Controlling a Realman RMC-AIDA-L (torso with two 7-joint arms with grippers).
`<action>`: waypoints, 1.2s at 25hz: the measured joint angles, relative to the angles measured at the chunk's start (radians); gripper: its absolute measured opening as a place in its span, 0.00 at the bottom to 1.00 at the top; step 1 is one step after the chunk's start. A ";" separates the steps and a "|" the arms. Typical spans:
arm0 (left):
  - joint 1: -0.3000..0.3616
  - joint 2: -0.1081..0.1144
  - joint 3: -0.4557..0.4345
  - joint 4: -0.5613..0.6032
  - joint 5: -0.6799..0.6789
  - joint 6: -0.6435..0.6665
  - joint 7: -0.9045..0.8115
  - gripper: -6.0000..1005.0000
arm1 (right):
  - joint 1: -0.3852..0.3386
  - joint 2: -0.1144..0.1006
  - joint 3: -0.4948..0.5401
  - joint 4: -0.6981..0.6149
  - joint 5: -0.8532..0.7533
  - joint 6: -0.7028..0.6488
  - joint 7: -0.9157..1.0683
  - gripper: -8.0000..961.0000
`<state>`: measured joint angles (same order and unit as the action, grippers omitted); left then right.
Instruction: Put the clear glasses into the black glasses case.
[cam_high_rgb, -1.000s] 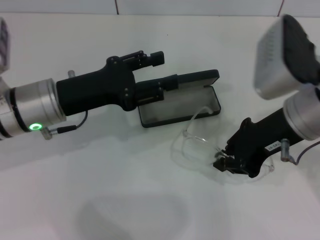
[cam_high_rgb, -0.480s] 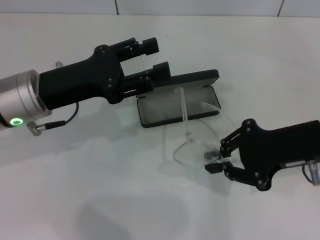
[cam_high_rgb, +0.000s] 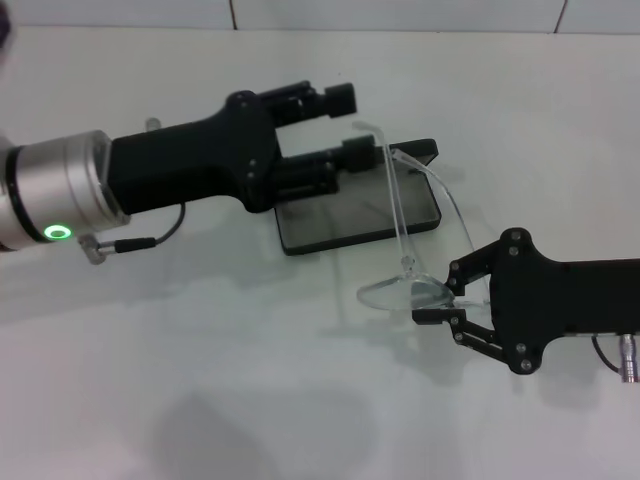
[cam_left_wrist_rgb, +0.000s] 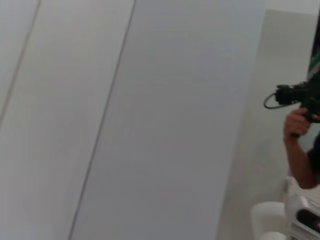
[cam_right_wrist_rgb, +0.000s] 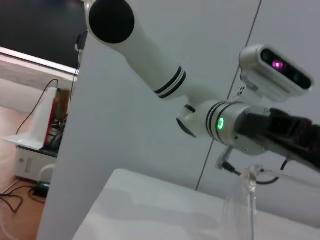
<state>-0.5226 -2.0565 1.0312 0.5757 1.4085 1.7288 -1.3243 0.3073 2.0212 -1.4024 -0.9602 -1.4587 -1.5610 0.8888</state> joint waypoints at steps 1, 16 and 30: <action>-0.006 0.000 0.015 0.000 0.001 0.000 -0.002 0.69 | 0.003 0.000 0.000 0.011 0.006 0.000 -0.016 0.13; -0.068 -0.010 0.053 0.005 0.127 -0.007 -0.066 0.69 | 0.004 0.000 0.001 0.028 0.018 0.000 -0.069 0.13; -0.094 -0.021 0.039 0.004 0.141 -0.011 -0.067 0.69 | 0.004 -0.001 -0.011 0.035 0.004 -0.003 -0.094 0.13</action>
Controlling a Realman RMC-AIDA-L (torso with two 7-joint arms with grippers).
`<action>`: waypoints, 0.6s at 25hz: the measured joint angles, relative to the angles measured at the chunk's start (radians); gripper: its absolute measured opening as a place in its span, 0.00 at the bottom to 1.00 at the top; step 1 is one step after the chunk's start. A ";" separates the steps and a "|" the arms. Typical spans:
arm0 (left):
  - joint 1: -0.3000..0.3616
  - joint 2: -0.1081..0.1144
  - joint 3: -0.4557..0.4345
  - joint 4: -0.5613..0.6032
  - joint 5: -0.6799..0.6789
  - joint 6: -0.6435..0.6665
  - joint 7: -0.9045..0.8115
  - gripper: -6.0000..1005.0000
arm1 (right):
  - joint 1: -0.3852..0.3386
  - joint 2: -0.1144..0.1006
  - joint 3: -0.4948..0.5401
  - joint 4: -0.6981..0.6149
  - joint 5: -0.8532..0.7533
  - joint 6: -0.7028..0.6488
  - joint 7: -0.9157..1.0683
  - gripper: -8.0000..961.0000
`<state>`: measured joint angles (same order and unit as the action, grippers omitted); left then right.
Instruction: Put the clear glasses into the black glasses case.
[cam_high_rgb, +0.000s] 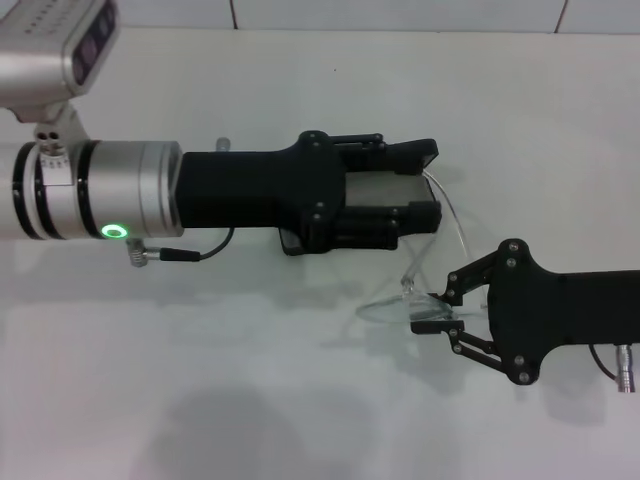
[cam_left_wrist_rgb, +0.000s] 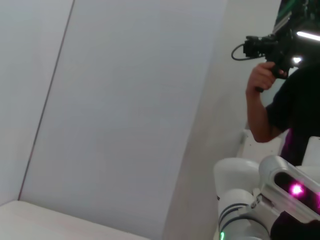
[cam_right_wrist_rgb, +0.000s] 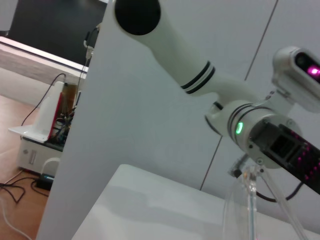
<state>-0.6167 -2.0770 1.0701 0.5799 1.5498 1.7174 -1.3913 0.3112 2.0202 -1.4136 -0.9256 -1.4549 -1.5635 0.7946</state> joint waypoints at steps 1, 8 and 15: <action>-0.005 -0.002 0.000 -0.001 0.007 -0.001 0.000 0.69 | 0.000 0.000 -0.002 0.000 -0.002 -0.001 0.000 0.13; -0.021 -0.011 0.007 -0.002 0.061 -0.025 0.000 0.69 | 0.002 0.001 -0.015 -0.003 -0.004 -0.011 -0.001 0.13; -0.025 -0.011 0.016 -0.003 0.085 -0.034 -0.003 0.69 | 0.003 0.000 -0.013 -0.006 0.002 -0.024 -0.001 0.13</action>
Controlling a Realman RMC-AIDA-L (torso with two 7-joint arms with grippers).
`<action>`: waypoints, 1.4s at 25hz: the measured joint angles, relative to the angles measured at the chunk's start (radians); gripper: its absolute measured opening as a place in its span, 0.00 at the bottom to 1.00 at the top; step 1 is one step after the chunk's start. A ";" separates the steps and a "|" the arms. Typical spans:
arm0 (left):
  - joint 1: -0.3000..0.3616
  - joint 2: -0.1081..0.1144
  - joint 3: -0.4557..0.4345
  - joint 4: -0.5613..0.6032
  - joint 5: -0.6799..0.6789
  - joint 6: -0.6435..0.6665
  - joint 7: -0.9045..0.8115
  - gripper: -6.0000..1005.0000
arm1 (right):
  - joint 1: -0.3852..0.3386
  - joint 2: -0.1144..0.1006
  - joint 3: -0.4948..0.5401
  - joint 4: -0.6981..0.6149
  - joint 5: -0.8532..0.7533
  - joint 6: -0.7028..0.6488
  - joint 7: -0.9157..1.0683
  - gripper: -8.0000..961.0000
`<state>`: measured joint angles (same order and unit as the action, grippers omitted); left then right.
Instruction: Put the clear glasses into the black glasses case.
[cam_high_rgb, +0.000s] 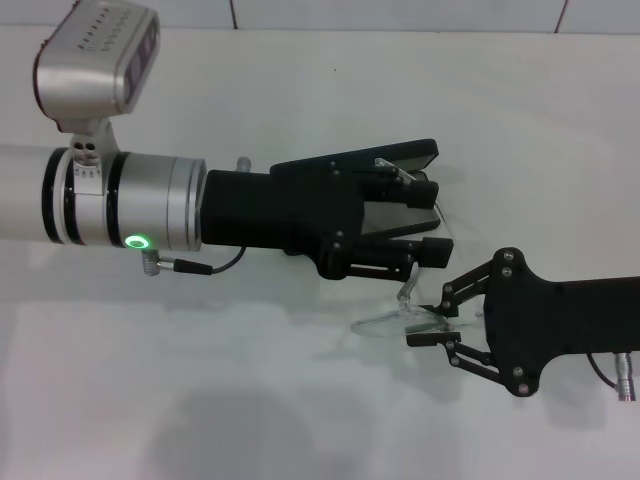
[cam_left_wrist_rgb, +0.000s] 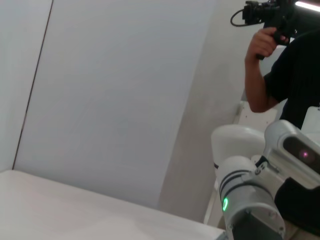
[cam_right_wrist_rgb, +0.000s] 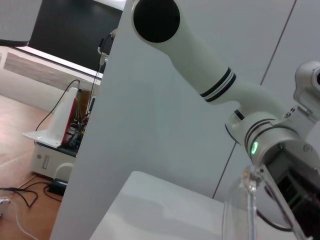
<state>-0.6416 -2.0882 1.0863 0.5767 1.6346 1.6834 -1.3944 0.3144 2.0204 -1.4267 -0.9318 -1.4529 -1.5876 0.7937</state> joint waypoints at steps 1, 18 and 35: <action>0.000 0.000 0.000 0.000 0.004 0.000 -0.001 0.69 | 0.001 0.000 0.001 0.000 0.000 0.000 0.000 0.13; 0.031 0.019 -0.089 0.009 -0.010 -0.003 -0.012 0.69 | -0.041 0.000 0.069 0.011 0.063 -0.122 -0.149 0.13; 0.022 -0.004 -0.082 -0.031 -0.062 -0.080 0.074 0.69 | 0.129 0.005 -0.033 0.330 0.207 -0.339 -0.370 0.13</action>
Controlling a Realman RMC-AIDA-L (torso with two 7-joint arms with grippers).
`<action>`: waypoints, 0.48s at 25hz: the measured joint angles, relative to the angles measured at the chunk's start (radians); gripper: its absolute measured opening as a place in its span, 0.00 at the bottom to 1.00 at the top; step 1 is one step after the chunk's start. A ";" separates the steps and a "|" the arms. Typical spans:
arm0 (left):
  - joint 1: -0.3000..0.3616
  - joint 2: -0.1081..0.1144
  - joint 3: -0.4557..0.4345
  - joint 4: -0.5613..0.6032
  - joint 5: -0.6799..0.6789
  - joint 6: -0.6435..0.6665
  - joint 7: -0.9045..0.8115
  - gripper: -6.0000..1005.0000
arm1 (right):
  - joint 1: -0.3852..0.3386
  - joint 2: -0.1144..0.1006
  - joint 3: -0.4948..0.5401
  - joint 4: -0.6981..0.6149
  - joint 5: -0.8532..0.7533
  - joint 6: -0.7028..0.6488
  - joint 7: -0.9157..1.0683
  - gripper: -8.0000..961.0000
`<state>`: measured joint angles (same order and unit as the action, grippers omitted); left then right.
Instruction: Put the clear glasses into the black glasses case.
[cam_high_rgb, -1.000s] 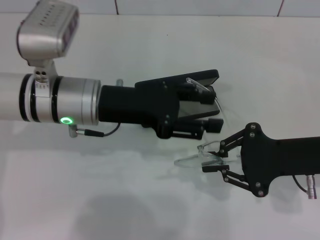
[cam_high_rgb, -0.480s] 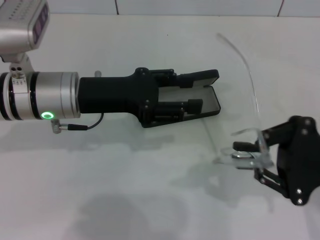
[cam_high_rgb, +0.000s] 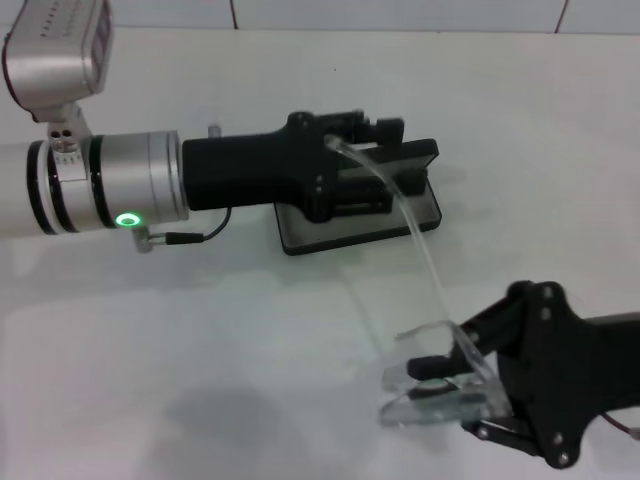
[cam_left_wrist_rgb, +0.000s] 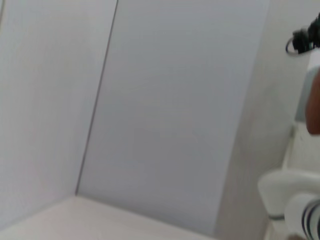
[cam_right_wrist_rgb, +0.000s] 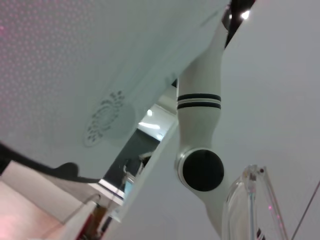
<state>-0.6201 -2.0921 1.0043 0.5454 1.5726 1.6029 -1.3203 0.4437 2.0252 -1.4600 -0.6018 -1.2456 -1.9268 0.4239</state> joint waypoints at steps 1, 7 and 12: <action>-0.002 0.000 0.002 -0.011 -0.020 -0.001 0.018 0.69 | 0.028 0.001 -0.003 0.048 0.003 0.000 0.006 0.13; -0.002 -0.003 0.005 -0.046 -0.095 0.012 0.102 0.69 | 0.093 0.002 0.001 0.149 0.029 0.040 0.082 0.13; 0.003 -0.004 0.007 -0.095 -0.141 0.059 0.194 0.69 | 0.087 -0.001 0.003 0.146 0.071 0.107 0.184 0.13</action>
<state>-0.6167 -2.0961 1.0115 0.4503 1.4319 1.6622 -1.1261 0.5311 2.0240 -1.4572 -0.4558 -1.1744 -1.8195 0.6078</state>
